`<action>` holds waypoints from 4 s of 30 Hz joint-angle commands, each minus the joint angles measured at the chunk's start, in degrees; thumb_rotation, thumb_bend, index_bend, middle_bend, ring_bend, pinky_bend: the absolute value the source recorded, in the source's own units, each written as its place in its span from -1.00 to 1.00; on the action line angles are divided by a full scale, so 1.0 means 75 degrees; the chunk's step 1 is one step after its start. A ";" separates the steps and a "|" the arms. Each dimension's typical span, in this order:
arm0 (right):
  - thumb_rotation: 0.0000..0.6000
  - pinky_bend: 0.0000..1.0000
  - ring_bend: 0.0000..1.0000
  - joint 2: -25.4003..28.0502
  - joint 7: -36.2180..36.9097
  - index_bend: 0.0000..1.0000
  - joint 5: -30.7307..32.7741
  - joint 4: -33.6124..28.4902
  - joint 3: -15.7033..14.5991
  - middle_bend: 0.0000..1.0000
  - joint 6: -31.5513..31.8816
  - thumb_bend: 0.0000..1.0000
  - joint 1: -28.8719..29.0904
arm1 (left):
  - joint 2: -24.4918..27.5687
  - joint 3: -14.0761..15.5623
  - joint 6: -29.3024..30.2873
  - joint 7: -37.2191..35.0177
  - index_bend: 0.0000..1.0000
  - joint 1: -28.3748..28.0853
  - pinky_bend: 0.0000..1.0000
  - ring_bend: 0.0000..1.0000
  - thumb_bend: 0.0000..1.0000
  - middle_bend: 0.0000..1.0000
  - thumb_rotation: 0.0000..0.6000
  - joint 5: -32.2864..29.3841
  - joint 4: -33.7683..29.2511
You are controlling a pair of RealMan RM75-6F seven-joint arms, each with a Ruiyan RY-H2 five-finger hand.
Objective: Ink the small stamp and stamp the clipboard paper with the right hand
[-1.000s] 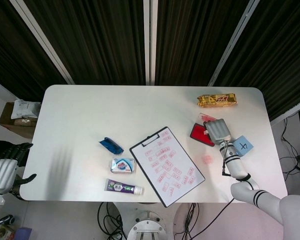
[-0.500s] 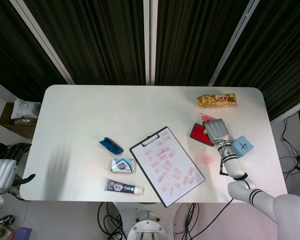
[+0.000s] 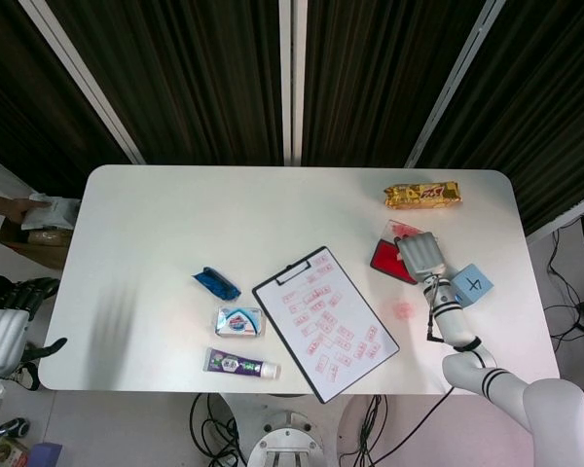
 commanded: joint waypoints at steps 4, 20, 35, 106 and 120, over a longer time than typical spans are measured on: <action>1.00 0.81 0.47 0.0102 0.0212 0.78 -0.0064 -0.0124 0.0066 0.53 0.0176 -0.23 -0.0020 | 0.0016 -0.0008 0.0009 0.0022 -0.66 -0.0009 -0.49 -0.69 -1.00 -0.67 1.00 0.0017 -0.0043; 1.00 0.81 0.47 0.1889 0.0291 0.78 -0.0422 -0.3307 0.0270 0.53 0.1294 -0.23 -0.0353 | 0.0026 -0.0002 0.0034 -0.0037 -0.66 -0.0016 -0.49 -0.69 -1.00 -0.67 1.00 0.0071 -0.0117; 1.00 0.81 0.47 0.2028 -0.0156 0.81 -0.2346 -0.4473 -0.1047 0.54 0.1400 -0.23 -0.0230 | 0.0034 0.0039 0.0148 -0.0068 -0.66 0.0083 -0.49 -0.69 -1.00 -0.67 1.00 0.0087 -0.0103; 1.00 0.81 0.47 -0.0437 -0.0350 0.90 -0.1097 -0.1358 -0.0400 0.61 -0.0188 -0.23 0.1251 | 0.0114 -0.0035 0.0180 -0.0508 -0.67 0.0151 -0.49 -0.69 -1.00 -0.67 1.00 -0.0005 0.0267; 1.00 0.81 0.51 -0.0619 -0.0168 0.97 -0.1174 -0.1053 -0.0446 0.65 -0.0086 -0.23 0.1218 | 0.0093 -0.0045 0.0185 -0.0537 -0.67 0.0167 -0.49 -0.69 -1.00 -0.67 1.00 -0.0023 0.0307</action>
